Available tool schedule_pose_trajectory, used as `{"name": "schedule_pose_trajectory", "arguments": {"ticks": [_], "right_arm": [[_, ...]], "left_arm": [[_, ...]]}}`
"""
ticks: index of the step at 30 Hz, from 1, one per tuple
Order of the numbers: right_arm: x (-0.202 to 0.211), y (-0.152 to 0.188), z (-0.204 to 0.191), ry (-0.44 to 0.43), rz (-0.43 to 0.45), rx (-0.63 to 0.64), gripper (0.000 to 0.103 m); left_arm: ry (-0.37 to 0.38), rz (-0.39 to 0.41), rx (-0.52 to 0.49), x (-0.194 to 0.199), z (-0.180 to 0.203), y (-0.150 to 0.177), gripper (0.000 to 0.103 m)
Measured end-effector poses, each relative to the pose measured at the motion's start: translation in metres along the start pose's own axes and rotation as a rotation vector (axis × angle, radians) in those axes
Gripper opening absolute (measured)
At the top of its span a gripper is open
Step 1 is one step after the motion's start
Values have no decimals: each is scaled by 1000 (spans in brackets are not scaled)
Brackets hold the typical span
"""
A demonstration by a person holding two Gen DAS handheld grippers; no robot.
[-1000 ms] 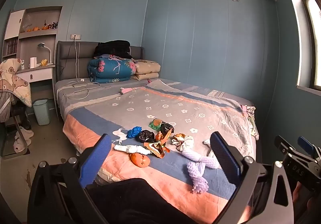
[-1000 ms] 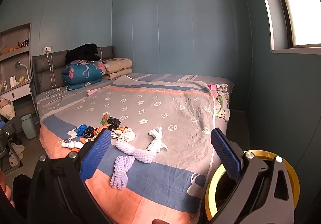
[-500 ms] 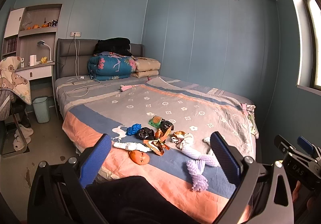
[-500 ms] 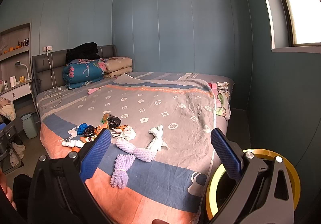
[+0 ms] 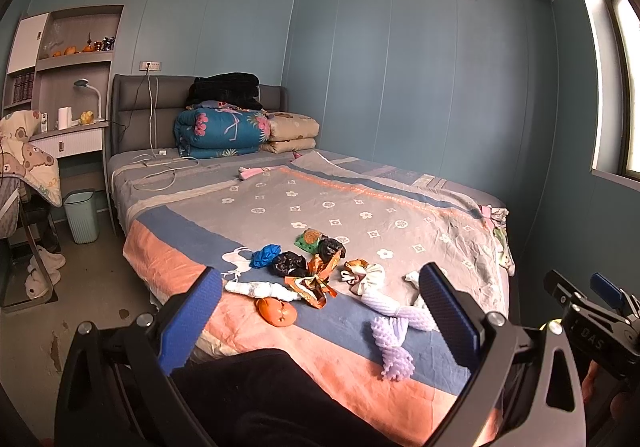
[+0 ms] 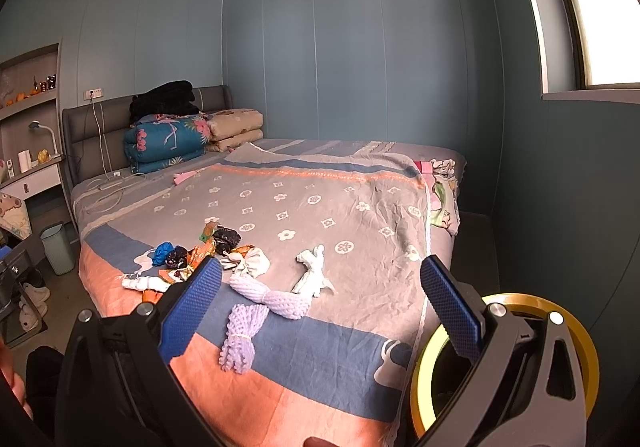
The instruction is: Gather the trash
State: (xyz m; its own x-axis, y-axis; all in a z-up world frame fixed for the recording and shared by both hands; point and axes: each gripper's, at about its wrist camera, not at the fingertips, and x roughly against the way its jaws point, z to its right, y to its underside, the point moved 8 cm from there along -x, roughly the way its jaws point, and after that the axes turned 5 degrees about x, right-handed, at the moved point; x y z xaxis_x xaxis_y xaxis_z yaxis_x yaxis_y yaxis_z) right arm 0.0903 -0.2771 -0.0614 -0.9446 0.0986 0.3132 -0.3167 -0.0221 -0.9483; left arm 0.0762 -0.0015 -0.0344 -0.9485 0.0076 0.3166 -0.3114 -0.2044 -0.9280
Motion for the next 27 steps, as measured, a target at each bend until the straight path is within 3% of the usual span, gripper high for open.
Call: {"name": "schedule_pose_trajectory", "arguments": {"ticks": [27], "right_arm": [[-1,0,0,-3,-10,-2,96]], "left_arm": [[-1,-5,2,-2,0,3,95]]}}
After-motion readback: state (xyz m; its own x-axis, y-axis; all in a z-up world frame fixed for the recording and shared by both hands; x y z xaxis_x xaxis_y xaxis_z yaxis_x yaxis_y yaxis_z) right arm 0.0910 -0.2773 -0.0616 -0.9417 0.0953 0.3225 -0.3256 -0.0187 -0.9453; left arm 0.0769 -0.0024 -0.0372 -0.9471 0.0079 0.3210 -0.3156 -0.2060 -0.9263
